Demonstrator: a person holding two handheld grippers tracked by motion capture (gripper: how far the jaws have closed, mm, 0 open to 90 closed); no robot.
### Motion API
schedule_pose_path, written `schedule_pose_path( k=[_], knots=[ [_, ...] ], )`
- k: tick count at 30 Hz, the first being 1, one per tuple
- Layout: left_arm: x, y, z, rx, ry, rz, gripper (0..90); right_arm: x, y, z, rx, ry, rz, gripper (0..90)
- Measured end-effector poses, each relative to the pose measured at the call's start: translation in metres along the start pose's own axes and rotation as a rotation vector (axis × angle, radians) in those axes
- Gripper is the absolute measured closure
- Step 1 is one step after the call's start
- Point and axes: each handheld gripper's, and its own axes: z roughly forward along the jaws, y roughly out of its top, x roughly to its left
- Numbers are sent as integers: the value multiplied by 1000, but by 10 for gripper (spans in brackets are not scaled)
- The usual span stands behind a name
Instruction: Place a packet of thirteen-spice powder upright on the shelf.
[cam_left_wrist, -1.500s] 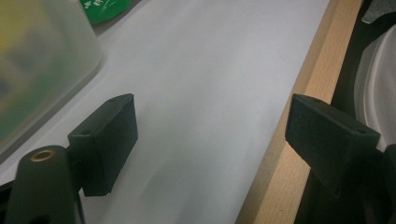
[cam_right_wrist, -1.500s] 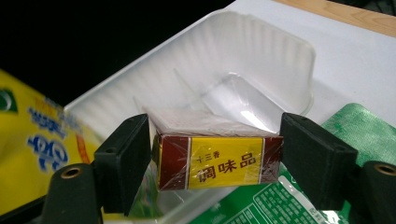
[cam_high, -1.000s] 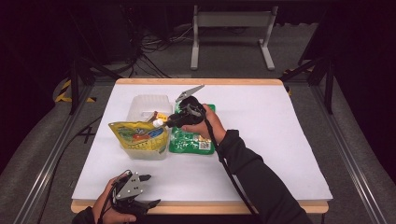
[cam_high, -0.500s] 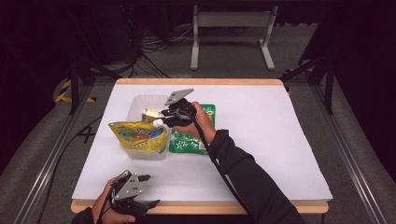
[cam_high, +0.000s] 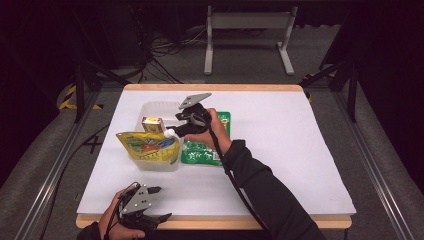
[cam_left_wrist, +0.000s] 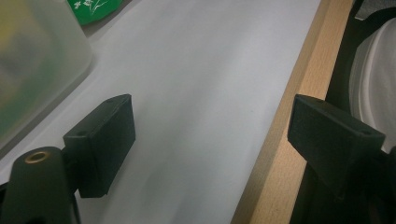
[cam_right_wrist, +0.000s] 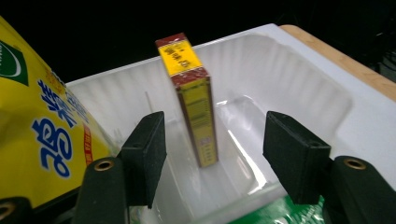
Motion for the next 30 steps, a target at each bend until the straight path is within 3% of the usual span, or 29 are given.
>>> schedule_pose_path(
  k=[5, 11, 15, 17, 21, 26, 30],
  knots=[
    [1, 0, 0, -7, 5, -6, 158, -7, -5, -22, -8, -26, 13, 361],
    [1, 2, 0, -17, 13, -6, 158, -18, -26, -58, -14, -56, 32, 354],
    [1, 3, 0, -17, 16, -5, 158, -19, -47, -81, 18, -68, 6, 370],
    [0, 4, 0, -17, 17, -6, 158, -20, -57, -90, 21, -53, 24, 372],
    [0, 5, 0, -22, 20, -7, 157, -22, -82, -107, 20, -80, 58, 369],
    [1, 6, 1, -23, 24, -13, 158, -18, -117, -123, 67, -68, 78, 424],
    [1, 6, 1, -23, 25, -9, 157, -16, -134, -131, 96, -64, 85, 432]
  ],
)
